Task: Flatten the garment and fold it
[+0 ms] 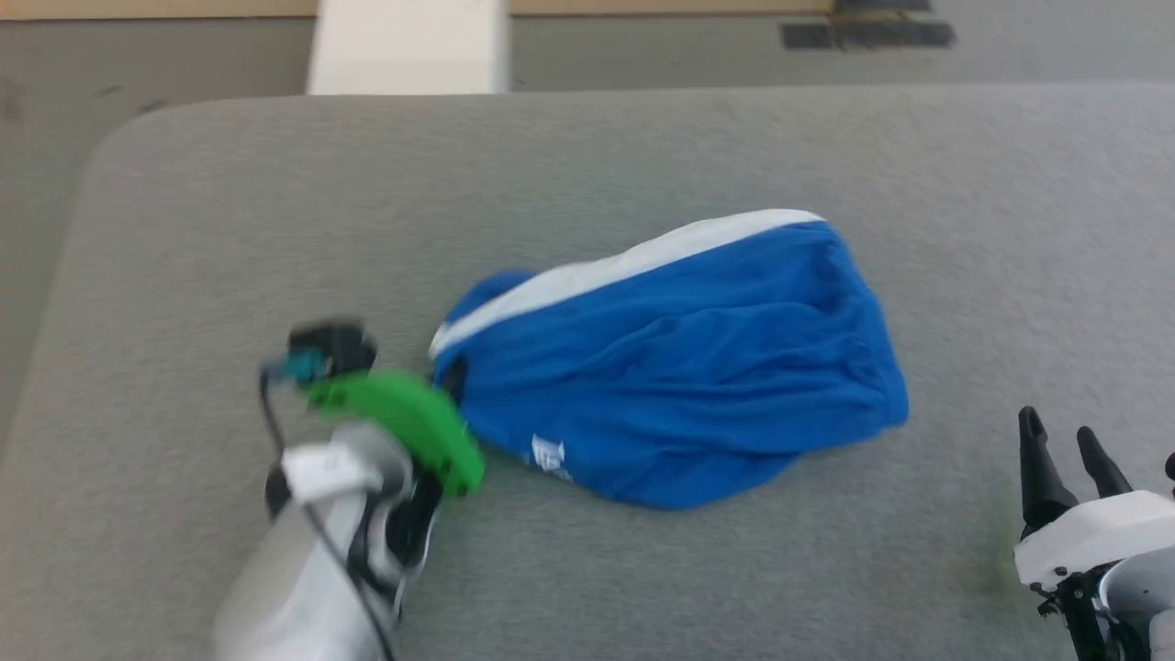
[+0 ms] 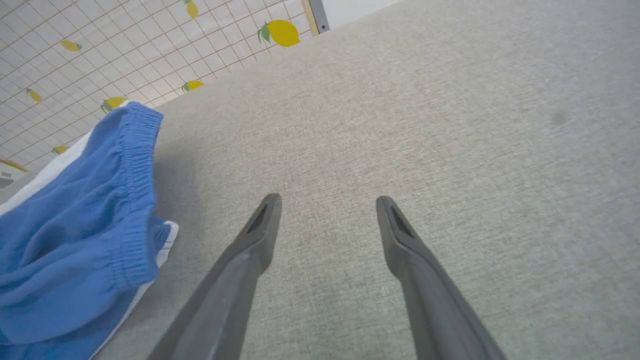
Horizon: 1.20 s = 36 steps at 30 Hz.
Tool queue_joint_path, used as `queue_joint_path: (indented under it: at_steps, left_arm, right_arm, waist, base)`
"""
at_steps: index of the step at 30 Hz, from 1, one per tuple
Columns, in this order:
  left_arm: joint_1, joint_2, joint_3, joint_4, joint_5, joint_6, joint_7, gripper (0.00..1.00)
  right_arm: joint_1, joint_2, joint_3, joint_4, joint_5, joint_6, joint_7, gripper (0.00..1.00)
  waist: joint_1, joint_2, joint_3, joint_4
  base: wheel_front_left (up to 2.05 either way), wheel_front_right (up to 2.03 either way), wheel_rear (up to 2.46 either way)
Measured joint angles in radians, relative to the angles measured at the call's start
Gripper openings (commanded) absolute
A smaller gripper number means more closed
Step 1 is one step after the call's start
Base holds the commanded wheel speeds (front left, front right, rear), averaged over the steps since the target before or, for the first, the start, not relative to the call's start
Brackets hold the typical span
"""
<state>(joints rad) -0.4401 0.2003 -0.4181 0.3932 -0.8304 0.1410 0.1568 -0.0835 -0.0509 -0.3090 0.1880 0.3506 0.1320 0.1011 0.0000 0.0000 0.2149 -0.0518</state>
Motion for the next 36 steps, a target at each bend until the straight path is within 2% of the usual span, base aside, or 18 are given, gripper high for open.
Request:
queue_joint_path:
  at_steps: [2,6,7,8,9,14,17,19,22,25,29,32,36]
  left_arm:
    - [0.097,0.012,0.02,-0.053,-0.02,0.04,-0.001,0.0]
    - [0.234,0.01,0.016,-0.114,-0.052,0.064,0.017,0.0]
    - [0.256,0.005,0.019,-0.131,-0.064,0.064,0.01,0.13]
    - [0.269,0.0,0.023,-0.15,-0.07,0.064,-0.003,0.87]
    - [0.275,-0.004,0.031,-0.169,-0.075,0.062,-0.019,1.0]
    - [0.277,0.0,0.092,-0.253,-0.062,0.034,-0.167,1.0]
    - [0.291,0.033,0.118,-0.279,0.018,0.034,-0.306,1.0]
    - [0.318,0.049,0.117,-0.286,0.093,0.047,-0.375,1.0]
    - [0.355,0.043,0.112,-0.306,0.176,0.063,-0.406,1.0]
    - [0.373,0.013,0.12,-0.321,0.212,0.067,-0.41,1.0]
    - [0.376,-0.031,0.141,-0.326,0.255,0.044,-0.411,1.0]
    - [0.374,-0.059,0.156,-0.324,0.281,0.019,-0.411,1.0]
    - [0.373,-0.086,0.184,-0.318,0.312,-0.006,-0.414,1.0]
  right_arm:
    - [0.005,0.0,0.007,-0.005,-0.002,0.0,0.006,1.0]
    - [0.009,0.0,0.013,-0.01,-0.007,0.0,0.02,1.0]
    - [0.011,0.0,0.016,-0.01,-0.007,0.0,0.022,1.0]
    - [0.013,0.001,0.017,-0.011,-0.008,0.0,0.022,1.0]
    - [0.015,0.001,0.019,-0.012,-0.008,0.0,0.024,1.0]
    - [0.019,0.0,0.034,-0.03,-0.014,0.0,0.036,1.0]
    - [0.017,-0.001,0.071,-0.051,-0.023,0.0,0.071,1.0]
    - [0.008,-0.001,0.125,-0.06,-0.04,0.0,0.132,1.0]
    - [-0.029,0.0,0.191,-0.07,-0.099,0.0,0.243,1.0]
    - [-0.087,-0.018,0.24,-0.058,-0.155,0.0,0.393,1.0]
    - [-0.169,-0.069,0.283,-0.013,-0.234,0.0,0.566,1.0]
    - [-0.214,-0.103,0.315,0.031,-0.264,0.0,0.622,1.0]
    - [-0.24,-0.114,0.375,0.095,-0.262,0.0,0.627,1.0]
  waist:
    - [0.0,0.0,-0.016,0.034]
    - [0.0,0.0,-0.043,0.085]
    - [0.0,0.0,-0.05,0.096]
    - [-0.0001,0.0,-0.057,0.107]
    - [0.0,0.0,-0.066,0.115]
    - [-0.0001,0.0,-0.1,0.139]
    - [0.0,0.0,-0.112,0.141]
    - [-0.0001,0.0,-0.113,0.135]
    - [-0.0001,0.0,-0.109,0.127]
    - [-0.0001,0.0,-0.097,0.126]
    - [-0.0001,0.0,-0.074,0.134]
    - [-0.0001,0.0,-0.054,0.147]
    - [-0.0001,0.0,-0.027,0.163]
  base:
    - [0.0,0.0,0.0]
    - [0.0,0.0,0.0]
    - [0.0,0.0,0.0]
    - [0.0,0.0,0.0]
    - [0.0,0.0,0.0]
    - [0.0,0.0,0.0]
    - [0.0,0.0,0.0]
    - [0.0,0.0,0.0]
    - [0.0,0.0,0.0]
    - [0.0,0.0,0.0]
    - [0.0,0.0,0.0]
    - [0.0,0.0,0.0]
    - [0.0,0.0,0.0]
